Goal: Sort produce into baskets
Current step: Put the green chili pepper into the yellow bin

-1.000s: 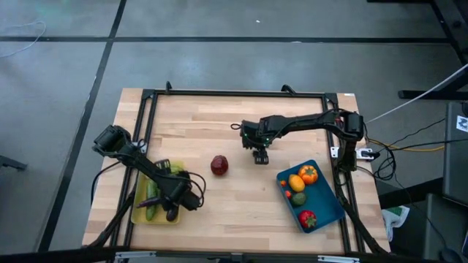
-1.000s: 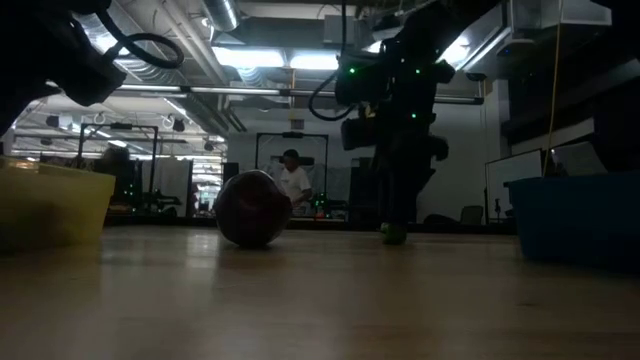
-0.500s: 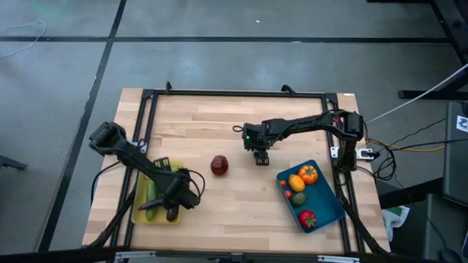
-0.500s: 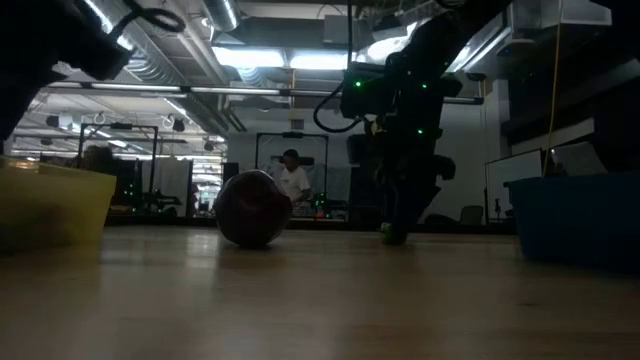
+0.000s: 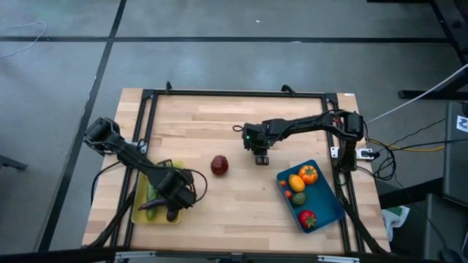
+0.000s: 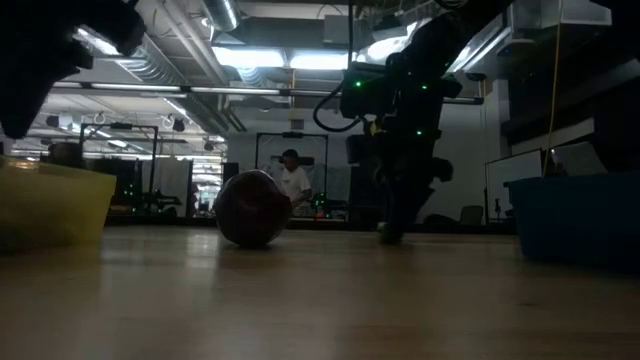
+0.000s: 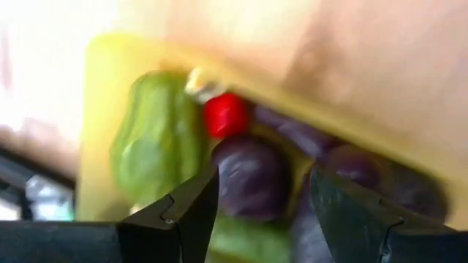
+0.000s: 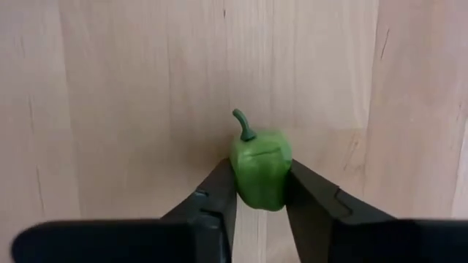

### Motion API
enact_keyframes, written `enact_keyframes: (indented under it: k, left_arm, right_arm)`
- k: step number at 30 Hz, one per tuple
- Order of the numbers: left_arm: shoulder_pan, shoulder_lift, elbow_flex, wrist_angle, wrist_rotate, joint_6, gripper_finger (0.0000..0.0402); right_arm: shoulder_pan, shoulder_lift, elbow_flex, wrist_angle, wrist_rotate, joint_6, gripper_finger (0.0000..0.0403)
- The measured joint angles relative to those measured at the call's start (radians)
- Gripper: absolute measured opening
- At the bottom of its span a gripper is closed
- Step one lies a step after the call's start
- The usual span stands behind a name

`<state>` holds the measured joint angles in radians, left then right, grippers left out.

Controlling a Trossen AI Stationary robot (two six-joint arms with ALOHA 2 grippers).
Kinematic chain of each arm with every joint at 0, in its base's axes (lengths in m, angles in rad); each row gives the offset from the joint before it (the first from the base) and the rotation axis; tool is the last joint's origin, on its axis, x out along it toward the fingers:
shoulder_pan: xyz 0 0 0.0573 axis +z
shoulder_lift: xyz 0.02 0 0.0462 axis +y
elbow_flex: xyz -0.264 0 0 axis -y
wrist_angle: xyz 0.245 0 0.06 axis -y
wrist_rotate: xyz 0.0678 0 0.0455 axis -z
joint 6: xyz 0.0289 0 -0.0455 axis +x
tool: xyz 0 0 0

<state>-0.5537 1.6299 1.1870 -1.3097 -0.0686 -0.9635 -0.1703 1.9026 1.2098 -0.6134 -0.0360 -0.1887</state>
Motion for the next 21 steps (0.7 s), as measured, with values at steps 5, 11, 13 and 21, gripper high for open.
enact_keyframes:
  k: [5,11,13,21]
  left_arm:
    - [0.0,0.0,0.0,0.166,-0.069,0.042,0.021]
    - [0.0,0.0,0.0,0.363,-0.166,0.115,0.021]
    - [0.0,0.0,0.0,0.416,-0.202,0.14,0.021]
    - [0.001,0.0,0.0,0.569,-0.42,0.275,0.021]
  right_arm:
    - [0.0,0.0,0.0,0.029,-0.031,0.031,0.008]
    - [0.0,0.0,0.0,0.078,-0.165,0.108,0.0082]
    - [0.0,0.0,0.0,0.096,-0.221,0.137,0.0082]
    - [0.0,-0.002,0.0,0.224,-0.462,0.368,0.0083]
